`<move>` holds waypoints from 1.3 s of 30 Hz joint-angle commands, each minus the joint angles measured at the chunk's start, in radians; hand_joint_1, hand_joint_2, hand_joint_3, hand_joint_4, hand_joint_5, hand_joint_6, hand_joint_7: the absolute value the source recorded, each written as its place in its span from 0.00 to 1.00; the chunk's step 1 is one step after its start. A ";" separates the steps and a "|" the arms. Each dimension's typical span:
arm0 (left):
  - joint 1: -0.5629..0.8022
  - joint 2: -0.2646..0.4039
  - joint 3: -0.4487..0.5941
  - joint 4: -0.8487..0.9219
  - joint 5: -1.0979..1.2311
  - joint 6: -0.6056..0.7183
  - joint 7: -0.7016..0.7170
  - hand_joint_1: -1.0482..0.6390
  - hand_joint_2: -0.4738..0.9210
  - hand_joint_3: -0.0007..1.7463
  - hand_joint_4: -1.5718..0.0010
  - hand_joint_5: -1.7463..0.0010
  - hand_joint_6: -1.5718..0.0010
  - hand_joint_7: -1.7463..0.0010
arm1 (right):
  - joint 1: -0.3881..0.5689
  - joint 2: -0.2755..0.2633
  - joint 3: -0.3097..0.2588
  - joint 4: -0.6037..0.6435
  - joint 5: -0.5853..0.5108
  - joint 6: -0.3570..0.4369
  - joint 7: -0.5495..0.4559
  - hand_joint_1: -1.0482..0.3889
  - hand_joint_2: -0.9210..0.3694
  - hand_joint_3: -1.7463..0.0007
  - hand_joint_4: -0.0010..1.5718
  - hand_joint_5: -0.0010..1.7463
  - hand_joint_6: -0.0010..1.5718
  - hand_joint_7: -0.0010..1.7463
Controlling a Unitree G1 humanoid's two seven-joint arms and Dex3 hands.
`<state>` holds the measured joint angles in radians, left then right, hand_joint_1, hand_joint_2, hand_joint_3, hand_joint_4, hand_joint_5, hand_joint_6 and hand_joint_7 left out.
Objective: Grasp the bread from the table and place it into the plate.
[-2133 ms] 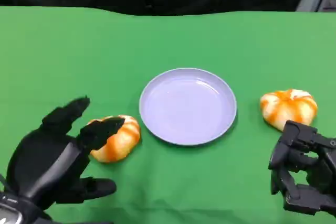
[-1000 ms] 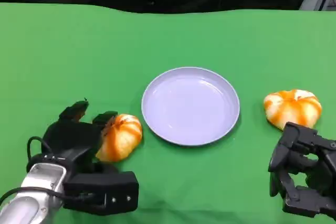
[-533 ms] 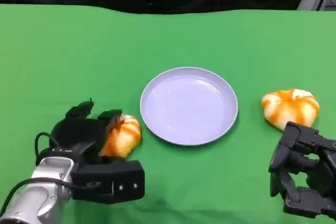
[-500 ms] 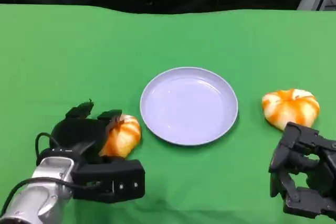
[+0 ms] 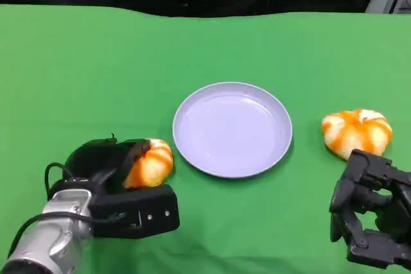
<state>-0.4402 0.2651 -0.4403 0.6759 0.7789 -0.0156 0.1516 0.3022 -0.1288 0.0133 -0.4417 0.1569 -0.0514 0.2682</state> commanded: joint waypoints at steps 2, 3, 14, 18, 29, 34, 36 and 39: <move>-0.013 0.006 0.003 0.025 -0.021 0.013 0.010 0.19 1.00 0.31 0.76 0.97 0.71 0.99 | 0.008 -0.006 -0.006 -0.013 0.002 0.006 -0.008 0.73 0.22 0.34 0.52 1.00 0.42 0.91; -0.013 0.003 0.005 0.030 -0.027 0.012 0.015 0.19 1.00 0.31 0.76 0.98 0.71 0.99 | 0.008 -0.007 -0.006 -0.012 0.001 0.005 -0.008 0.73 0.22 0.34 0.52 1.00 0.42 0.91; 0.007 -0.012 0.040 0.107 -0.060 -0.166 0.366 0.56 1.00 0.12 0.47 0.64 0.39 0.94 | 0.009 -0.002 -0.004 -0.014 -0.002 0.002 -0.011 0.73 0.21 0.35 0.51 1.00 0.42 0.91; -0.010 0.012 0.070 0.117 -0.071 -0.282 0.513 0.55 0.87 0.40 0.50 0.08 0.31 0.55 | 0.007 -0.005 -0.007 -0.006 -0.004 -0.008 -0.009 0.74 0.21 0.36 0.51 1.00 0.42 0.90; -0.031 0.042 0.127 -0.104 -0.070 -0.265 0.471 0.54 0.73 0.59 0.49 0.00 0.53 0.08 | 0.012 -0.009 -0.013 -0.011 -0.004 0.000 -0.007 0.74 0.20 0.37 0.50 1.00 0.41 0.90; -0.044 0.019 0.116 -0.169 -0.058 -0.241 0.435 0.55 0.72 0.62 0.49 0.00 0.55 0.05 | 0.012 -0.010 -0.013 -0.007 -0.005 -0.008 -0.005 0.75 0.19 0.38 0.50 1.00 0.42 0.90; -0.042 0.018 0.119 -0.175 -0.056 -0.237 0.430 0.56 0.72 0.62 0.49 0.00 0.55 0.04 | 0.012 -0.010 -0.013 -0.007 -0.005 -0.008 -0.005 0.75 0.19 0.38 0.50 1.00 0.42 0.90; -0.092 -0.031 0.083 -0.147 -0.059 -0.240 0.378 0.56 0.73 0.55 0.50 0.00 0.51 0.12 | 0.016 -0.010 -0.010 -0.017 -0.008 0.004 -0.009 0.74 0.19 0.39 0.50 1.00 0.42 0.90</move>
<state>-0.4801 0.2660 -0.3286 0.5153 0.7167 -0.2559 0.5782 0.3126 -0.1293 0.0087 -0.4497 0.1502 -0.0515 0.2636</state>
